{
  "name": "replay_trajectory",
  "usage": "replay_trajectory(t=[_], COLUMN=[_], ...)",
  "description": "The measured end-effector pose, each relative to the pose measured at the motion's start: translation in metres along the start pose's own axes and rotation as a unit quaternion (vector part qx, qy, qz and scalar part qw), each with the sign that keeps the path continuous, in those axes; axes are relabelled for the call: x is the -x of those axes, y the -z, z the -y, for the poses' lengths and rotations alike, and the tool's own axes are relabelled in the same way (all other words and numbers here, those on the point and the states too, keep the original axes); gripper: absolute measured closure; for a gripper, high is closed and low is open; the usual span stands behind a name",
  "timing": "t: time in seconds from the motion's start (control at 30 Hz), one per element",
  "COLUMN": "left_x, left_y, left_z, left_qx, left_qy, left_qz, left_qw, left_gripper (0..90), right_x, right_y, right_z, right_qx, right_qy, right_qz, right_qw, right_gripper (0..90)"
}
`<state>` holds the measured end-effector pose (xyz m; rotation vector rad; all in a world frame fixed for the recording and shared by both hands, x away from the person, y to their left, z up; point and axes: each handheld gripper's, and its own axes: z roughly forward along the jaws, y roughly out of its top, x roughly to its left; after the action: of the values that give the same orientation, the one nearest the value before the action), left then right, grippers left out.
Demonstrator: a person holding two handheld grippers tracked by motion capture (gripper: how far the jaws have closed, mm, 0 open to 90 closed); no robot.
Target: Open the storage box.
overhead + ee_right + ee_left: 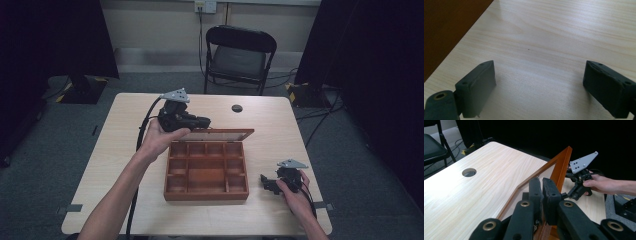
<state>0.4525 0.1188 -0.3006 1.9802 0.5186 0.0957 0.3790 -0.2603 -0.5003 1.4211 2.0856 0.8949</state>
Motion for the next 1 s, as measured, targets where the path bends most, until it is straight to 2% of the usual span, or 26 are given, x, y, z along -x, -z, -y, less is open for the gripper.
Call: replay_trajectory(t=[0.5, 0.63, 0.7, 0.73, 0.8, 0.9, 1.0], left_x=[0.000, -0.003, 0.002, 0.002, 0.008, 0.008, 0.003], left_y=[0.000, 0.000, 0.000, 0.000, -0.001, -0.001, 0.000], left_z=[0.000, 0.001, -0.001, -0.001, -0.003, -0.003, -0.001], left_qx=[0.002, 0.009, 0.003, 0.003, -0.009, -0.009, 0.000], left_qy=[-0.001, 0.007, -0.005, -0.005, -0.021, -0.020, -0.007], left_qz=[0.000, 0.007, -0.005, -0.005, -0.017, -0.018, -0.008], left_qw=[1.0000, 0.9999, 1.0000, 1.0000, 0.9996, 0.9996, 0.9999], left_gripper=[86.5, 88.8, 88.9, 88.9, 88.9, 88.9, 88.9], right_x=[0.000, 0.000, 0.000, 0.000, 0.000, 0.000, 0.000], right_y=[0.000, 0.000, 0.000, 0.000, 0.000, 0.000, 0.000], right_z=[0.000, 0.000, 0.000, 0.000, 0.000, 0.000, 0.000], right_qx=[0.000, 0.000, 0.000, 0.000, 0.000, 0.000, 0.000], right_qy=[0.000, 0.000, 0.000, 0.000, 0.000, 0.000, 0.000], right_qz=[0.000, 0.000, 0.000, 0.000, 0.000, 0.000, 0.000], right_qw=[1.0000, 1.0000, 1.0000, 1.0000, 1.0000, 1.0000, 1.0000], right_gripper=[10.2, 10.2, 10.2, 10.2, 10.2, 10.2, 10.2])
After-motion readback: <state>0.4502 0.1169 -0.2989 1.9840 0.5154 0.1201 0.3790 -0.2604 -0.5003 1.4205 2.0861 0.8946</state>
